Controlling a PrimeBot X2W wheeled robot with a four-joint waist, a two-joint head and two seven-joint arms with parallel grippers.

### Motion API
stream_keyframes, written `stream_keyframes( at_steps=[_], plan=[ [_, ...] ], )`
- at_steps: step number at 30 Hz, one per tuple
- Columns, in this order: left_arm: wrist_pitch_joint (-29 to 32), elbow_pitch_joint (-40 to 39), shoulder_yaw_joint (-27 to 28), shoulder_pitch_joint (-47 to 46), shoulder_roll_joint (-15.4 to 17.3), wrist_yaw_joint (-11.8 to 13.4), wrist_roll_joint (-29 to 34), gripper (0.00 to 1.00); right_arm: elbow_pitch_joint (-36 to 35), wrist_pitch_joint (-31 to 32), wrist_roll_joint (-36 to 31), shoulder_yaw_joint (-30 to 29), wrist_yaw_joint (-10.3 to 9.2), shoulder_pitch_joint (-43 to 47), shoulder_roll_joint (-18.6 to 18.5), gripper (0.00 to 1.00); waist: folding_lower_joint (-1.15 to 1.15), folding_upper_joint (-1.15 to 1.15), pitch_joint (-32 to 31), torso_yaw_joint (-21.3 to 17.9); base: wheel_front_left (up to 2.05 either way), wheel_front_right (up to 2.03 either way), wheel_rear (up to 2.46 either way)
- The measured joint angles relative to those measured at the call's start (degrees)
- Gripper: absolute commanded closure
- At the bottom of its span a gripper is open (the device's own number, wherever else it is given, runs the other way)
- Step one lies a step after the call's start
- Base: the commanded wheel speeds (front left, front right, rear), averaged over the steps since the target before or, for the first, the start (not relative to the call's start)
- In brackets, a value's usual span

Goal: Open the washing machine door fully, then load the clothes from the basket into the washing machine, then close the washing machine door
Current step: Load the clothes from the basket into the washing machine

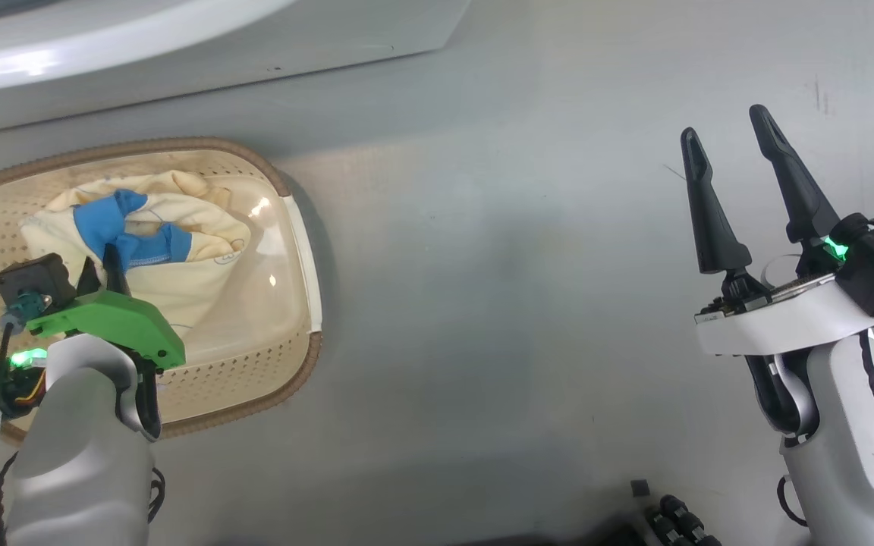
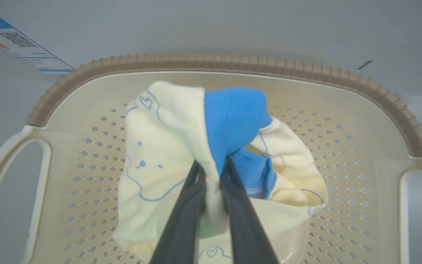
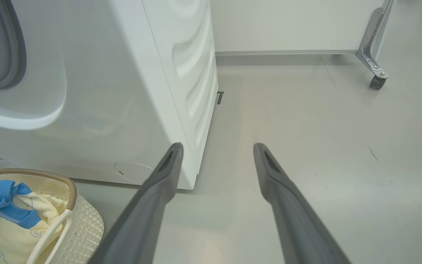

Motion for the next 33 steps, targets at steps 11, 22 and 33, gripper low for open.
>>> stream_keyframes(
  at_steps=[11,22,33],
  plan=[
    [0.0,-11.77,-0.42,4.82,-0.41,-0.49,2.37,1.0,1.52,0.0,0.0,-0.35,0.0,3.98,0.09,0.0,0.0,0.0,-8.87,2.56,0.0,0.0,0.0],
    [0.0,-22.53,-1.04,12.84,-0.6,-0.49,5.7,1.0,3.48,0.0,-0.01,0.09,0.0,8.08,1.41,0.0,0.0,0.0,-18.86,4.3,0.0,0.0,0.0],
    [0.0,-29.18,-2.1,20.3,-0.63,-0.55,7.82,1.0,5.82,0.01,-0.59,1.47,0.0,12.66,1.64,0.0,0.0,0.0,-27.17,4.06,0.0,0.0,0.0]
  ],
)
